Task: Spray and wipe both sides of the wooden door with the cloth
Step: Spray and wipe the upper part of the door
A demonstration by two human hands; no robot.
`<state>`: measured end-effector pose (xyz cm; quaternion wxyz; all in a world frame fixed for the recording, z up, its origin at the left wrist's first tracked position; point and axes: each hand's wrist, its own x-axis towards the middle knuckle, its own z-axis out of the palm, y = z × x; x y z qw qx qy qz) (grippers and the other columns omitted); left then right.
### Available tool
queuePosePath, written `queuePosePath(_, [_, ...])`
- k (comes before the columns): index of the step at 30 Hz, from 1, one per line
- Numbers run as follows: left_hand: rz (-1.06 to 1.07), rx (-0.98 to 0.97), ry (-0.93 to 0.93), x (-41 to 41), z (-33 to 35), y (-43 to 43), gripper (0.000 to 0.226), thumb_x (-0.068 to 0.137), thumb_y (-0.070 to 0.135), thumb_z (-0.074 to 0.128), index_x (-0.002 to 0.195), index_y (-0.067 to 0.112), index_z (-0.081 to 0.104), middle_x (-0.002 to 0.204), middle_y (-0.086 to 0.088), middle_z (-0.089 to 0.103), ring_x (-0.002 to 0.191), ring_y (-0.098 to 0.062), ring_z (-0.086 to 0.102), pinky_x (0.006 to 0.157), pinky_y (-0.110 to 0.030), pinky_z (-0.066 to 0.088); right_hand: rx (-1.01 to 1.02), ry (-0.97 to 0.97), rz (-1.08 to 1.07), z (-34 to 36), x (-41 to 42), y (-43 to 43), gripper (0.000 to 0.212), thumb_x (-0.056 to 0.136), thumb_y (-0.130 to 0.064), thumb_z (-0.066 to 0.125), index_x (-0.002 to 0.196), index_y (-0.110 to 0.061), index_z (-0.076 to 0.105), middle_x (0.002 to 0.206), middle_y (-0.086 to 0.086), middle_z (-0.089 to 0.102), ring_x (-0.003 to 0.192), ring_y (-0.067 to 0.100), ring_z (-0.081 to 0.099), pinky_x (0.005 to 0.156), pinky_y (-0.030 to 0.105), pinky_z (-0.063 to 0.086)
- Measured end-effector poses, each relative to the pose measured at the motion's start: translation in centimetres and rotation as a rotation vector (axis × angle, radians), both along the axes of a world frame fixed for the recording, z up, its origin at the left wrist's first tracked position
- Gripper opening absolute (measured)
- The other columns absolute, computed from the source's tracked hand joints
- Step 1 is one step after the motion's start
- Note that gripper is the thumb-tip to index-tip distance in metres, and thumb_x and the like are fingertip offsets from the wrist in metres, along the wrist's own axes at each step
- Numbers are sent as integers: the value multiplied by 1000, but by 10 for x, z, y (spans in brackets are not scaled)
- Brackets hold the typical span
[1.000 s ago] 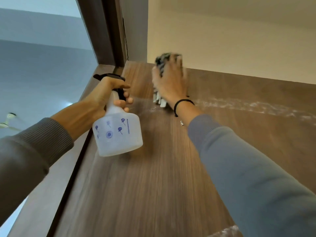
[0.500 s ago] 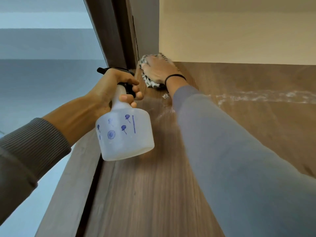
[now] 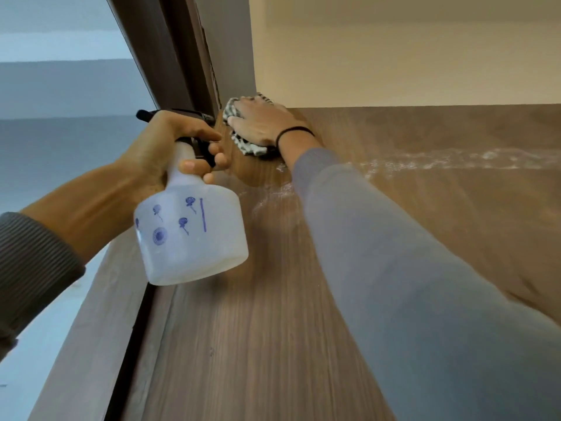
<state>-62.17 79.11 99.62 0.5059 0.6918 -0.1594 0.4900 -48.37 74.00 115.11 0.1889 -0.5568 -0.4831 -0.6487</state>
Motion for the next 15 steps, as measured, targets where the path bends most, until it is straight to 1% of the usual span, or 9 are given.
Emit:
queuePosePath(3, [30,8,-1,3,-1,-1,19,93,22,51,76,15,49,66,-1,53,33,-5,34,38,-14,41,-90,-89,32,-21,-14,6,42,105,-33,34,140,-16,50,146,7,50,133,27,47,107,38,37])
queuePosePath(5, [24,-6,-4,7,-2,-4,18,93,22,53,76,15,50,66,-2,54,32,-5,34,39,-14,42,-165,-111,77,-40,-12,1,22,105,-26,39,120,-18,54,115,-1,59,103,19,56,94,31,41])
queuePosePath(6, [14,-15,-5,8,-3,-5,20,93,23,53,75,14,50,66,-2,55,32,-5,34,40,-14,42,-212,-117,100,-54,-7,-2,19,105,-25,41,119,-19,53,107,-3,56,95,15,54,94,29,42])
queuePosePath(7, [10,-16,-4,10,-4,-7,22,93,23,54,73,14,50,65,-2,55,31,-5,34,40,-13,43,-257,-135,96,-70,-1,-5,25,106,-29,42,126,-18,53,110,-2,56,100,16,54,94,27,40])
queuePosePath(8, [16,-10,-10,10,-4,-9,24,93,24,54,72,14,49,64,-2,54,30,-5,33,39,-13,42,-309,-183,79,-85,5,-7,38,106,-38,39,136,-18,50,122,1,55,115,19,52,100,28,38])
queuePosePath(10, [38,0,-32,6,-4,-12,24,92,24,55,71,15,49,64,-1,53,31,-5,33,39,-14,42,-411,-295,40,-104,18,-13,56,103,-58,26,148,-29,41,150,0,44,140,21,37,113,37,30])
queuePosePath(12, [40,-11,-36,-3,-3,-13,25,92,25,56,71,15,50,65,0,53,33,-5,34,38,-15,42,-434,-272,66,-99,23,-22,51,105,-60,26,150,-40,37,157,-5,38,139,20,36,110,42,31])
queuePosePath(14, [29,-29,-23,-13,-4,-14,26,93,26,56,69,16,49,67,1,53,32,-5,35,38,-15,42,-343,-220,103,-71,23,-25,47,108,-51,30,152,-34,37,156,-6,38,133,16,40,110,41,31])
queuePosePath(15, [39,-37,-22,-18,-6,-13,27,93,26,55,69,16,49,67,1,54,32,-5,35,38,-14,42,-274,-180,75,-55,21,-24,50,109,-48,29,156,-31,32,161,-5,32,141,17,34,115,41,25])
